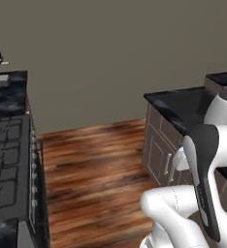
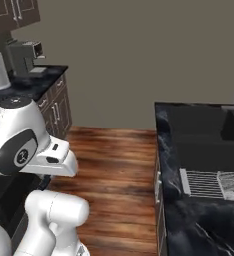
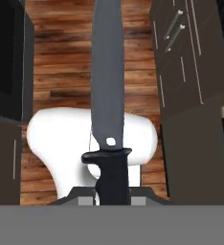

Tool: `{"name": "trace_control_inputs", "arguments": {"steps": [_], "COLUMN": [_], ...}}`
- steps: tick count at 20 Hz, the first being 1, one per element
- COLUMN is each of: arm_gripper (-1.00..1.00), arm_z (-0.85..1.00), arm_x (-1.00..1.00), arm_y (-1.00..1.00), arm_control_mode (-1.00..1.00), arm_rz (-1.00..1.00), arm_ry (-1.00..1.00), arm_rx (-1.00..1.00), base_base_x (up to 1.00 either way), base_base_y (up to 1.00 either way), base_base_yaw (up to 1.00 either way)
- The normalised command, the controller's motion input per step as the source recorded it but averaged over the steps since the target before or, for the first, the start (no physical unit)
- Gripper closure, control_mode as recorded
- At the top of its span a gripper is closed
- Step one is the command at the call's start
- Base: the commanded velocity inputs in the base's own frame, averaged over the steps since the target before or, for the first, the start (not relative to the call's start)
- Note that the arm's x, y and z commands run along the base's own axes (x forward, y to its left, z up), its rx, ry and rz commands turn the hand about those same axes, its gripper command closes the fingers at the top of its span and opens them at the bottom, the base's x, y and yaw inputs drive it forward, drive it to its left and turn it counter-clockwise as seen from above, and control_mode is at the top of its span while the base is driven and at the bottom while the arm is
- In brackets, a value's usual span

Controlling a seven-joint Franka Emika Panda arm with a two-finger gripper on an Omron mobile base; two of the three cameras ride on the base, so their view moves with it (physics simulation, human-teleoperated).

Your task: Retrieve the butter from the fridge and place it on a plate on the dining table. Then retrieve the butter knife by the fridge and place it near the plate.

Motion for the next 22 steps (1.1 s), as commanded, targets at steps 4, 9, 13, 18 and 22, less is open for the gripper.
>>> {"name": "trace_control_inputs", "arguments": {"steps": [4, 9, 13, 18, 22], "arm_gripper": [1.00, 1.00, 1.00, 1.00, 1.00], "arm_z": [0.00, 0.00, 0.00, 0.00, 0.00], "arm_x": [0.00, 0.00, 0.00, 0.00, 0.00], "arm_y": [0.00, 0.00, 0.00, 0.00, 0.00], "arm_control_mode": [1.00, 1.00, 1.00, 1.00, 1.00], "arm_rz": [0.00, 0.00, 0.00, 0.00, 0.00], "arm_ry": [0.00, 0.00, 0.00, 0.00, 0.00], "arm_rx": [0.00, 0.00, 0.00, 0.00, 0.00], "base_base_x": [1.00, 1.00, 1.00, 1.00, 1.00], "base_base_y": [0.56, 0.58, 0.47, 0.44, 0.38], "base_base_yaw": [-0.23, -0.23, -0.23, -0.23, -0.26]}}
